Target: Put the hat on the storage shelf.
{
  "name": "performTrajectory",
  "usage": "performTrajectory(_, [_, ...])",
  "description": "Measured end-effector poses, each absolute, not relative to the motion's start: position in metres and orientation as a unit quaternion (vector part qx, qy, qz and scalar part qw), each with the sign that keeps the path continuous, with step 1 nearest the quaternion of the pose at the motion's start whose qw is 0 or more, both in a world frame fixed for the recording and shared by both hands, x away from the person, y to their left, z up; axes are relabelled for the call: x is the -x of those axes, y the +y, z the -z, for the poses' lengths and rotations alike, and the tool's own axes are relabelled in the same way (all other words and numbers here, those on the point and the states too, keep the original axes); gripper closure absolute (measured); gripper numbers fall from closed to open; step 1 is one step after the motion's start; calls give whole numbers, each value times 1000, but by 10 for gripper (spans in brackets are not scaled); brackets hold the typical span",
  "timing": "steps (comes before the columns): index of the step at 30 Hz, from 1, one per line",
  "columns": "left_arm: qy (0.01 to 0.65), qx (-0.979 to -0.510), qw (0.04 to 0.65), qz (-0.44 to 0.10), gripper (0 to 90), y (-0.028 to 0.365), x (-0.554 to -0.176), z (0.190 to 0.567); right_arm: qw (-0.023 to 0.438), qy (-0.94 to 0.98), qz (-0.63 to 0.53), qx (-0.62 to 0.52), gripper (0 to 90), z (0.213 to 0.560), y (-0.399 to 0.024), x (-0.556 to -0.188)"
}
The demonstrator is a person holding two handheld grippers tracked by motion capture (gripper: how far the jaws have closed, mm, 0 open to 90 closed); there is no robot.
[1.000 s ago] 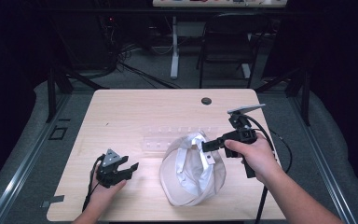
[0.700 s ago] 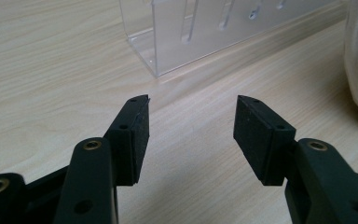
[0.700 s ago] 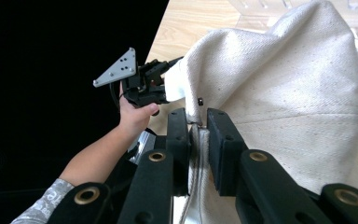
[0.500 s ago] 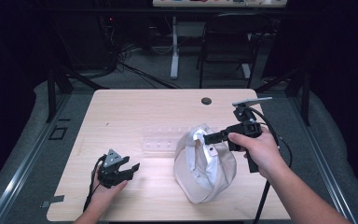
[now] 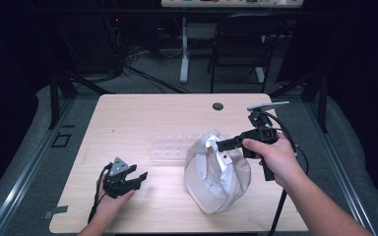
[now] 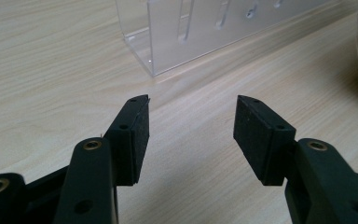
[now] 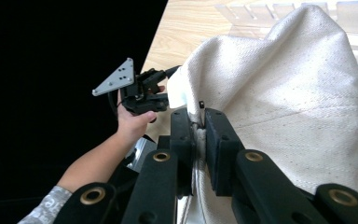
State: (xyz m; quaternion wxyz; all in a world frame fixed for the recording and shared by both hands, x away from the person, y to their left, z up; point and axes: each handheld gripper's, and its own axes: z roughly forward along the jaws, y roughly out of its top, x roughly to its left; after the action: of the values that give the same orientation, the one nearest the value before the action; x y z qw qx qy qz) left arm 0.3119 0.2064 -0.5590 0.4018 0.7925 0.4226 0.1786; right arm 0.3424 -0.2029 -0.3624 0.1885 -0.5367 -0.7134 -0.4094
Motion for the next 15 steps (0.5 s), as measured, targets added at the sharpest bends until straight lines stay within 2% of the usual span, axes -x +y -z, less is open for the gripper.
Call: performTrajectory(15, [417, -793, 405, -179, 464, 204, -310, 559, 192, -694, 438, 538, 827, 350, -201, -348])
